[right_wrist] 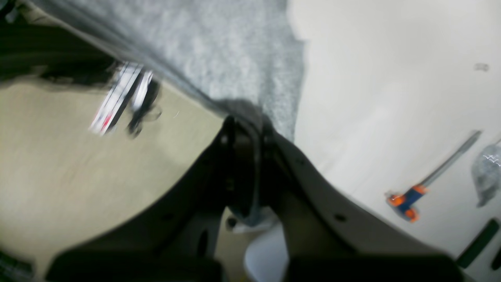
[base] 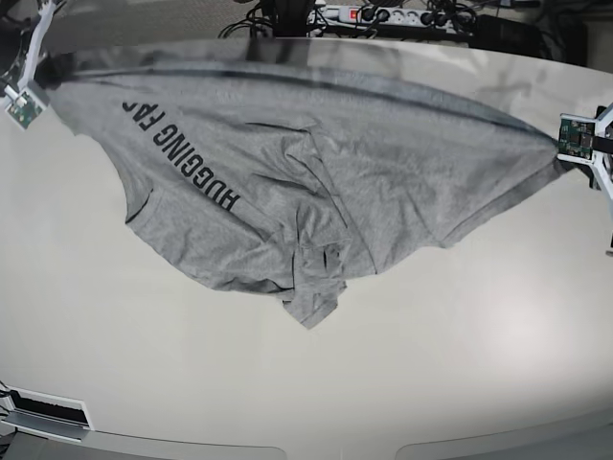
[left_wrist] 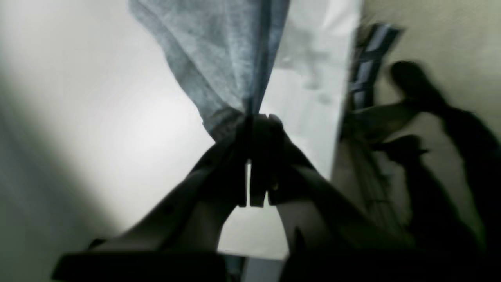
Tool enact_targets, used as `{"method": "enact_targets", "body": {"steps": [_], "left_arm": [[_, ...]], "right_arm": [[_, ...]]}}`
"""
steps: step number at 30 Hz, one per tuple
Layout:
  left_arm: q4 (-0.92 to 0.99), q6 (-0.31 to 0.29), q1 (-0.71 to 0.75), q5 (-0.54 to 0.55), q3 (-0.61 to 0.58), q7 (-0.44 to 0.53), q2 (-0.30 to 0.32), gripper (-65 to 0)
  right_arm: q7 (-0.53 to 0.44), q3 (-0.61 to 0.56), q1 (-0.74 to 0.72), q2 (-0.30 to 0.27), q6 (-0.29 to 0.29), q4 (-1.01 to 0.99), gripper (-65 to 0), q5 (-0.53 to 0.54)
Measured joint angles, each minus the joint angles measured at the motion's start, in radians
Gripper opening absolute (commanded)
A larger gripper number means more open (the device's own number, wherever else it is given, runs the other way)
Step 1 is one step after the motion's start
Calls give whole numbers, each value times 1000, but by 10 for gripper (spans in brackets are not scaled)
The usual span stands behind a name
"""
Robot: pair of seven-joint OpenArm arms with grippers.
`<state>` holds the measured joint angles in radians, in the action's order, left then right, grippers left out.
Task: Layout the t-shirt on the table in an organized manner, then fold the t-shirt properly
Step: 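Lift the t-shirt with both grippers, shake it and lay it flat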
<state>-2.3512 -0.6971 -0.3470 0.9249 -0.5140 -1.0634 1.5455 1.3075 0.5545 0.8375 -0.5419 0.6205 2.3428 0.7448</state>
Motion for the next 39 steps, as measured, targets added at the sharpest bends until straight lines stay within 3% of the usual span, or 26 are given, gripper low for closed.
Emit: {"method": "enact_targets", "body": {"steps": [4,9,12,14,20,23,25,29,34,36,39], "left_arm": [[0,0,0,121,0,-103,0,-650],[0,1,-4,332,0,-223,0,-650],[1,1,-5,487,0,-335,1,-650],[0,0,-5,570,0,-317,0,-650],[-2,0,-5,552,0,-325,0,-650],[-3,0,-5,540,0,-325,0,-650],[-3,0,-5,431,0,-318,0,-650],[-1,1,-5,198,0,-141,1,-650],[83,18,-5,-4,0,-14,0,-650],[132,63,-5,-48,0,-6,-16,-650],[201,61,-2,-37,2,-8,-89,-650]], "right_arm": [[79,6,84,-42,9,0,-650,103],[84,26,164,-55,10,0,-650,113],[80,79,219,-56,44,1,-650,130],[82,135,249,-56,58,1,-650,162],[89,309,262,-59,76,1,-650,423],[35,347,245,-59,76,2,-650,533],[-31,349,203,-58,76,2,-650,552],[-84,351,83,-56,77,2,-650,551],[-142,351,-43,-56,77,2,-650,550],[-153,336,-71,-56,77,2,-650,550],[-153,265,-93,-56,77,2,-650,507]]}}
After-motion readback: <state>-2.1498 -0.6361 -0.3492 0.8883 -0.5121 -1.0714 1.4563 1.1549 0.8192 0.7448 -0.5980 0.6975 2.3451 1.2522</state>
